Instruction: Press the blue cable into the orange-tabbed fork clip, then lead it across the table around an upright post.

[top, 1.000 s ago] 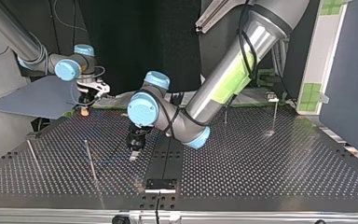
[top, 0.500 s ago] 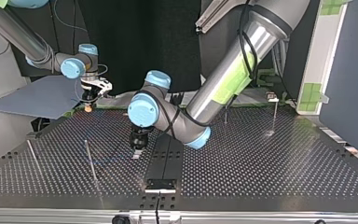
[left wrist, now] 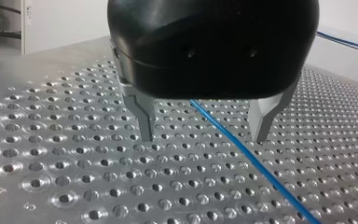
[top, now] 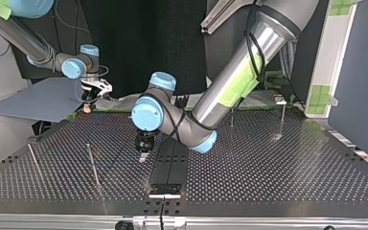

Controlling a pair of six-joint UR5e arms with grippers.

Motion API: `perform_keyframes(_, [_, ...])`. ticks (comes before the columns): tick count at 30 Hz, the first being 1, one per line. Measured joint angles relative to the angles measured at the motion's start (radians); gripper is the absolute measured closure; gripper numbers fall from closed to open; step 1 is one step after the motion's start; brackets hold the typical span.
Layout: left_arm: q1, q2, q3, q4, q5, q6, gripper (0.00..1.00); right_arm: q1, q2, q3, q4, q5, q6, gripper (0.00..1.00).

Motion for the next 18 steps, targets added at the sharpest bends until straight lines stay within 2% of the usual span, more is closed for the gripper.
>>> perform_keyframes(9, [0.0,0.0,0.017,0.003,0.002,-0.035,0.0,-0.026,0.055,-0.001,-0.054,-0.003,0.0,1.0])
perform_keyframes(14, [0.0,0.0,0.02,0.002,-0.015,-0.057,0.0,-0.033,0.067,-0.002,-0.066,-0.005,0.0,1.0])
perform_keyframes(18, [0.0,0.0,0.02,-0.008,-0.04,-0.078,0.0,-0.053,0.079,-0.004,-0.073,-0.007,0.0,1.0])
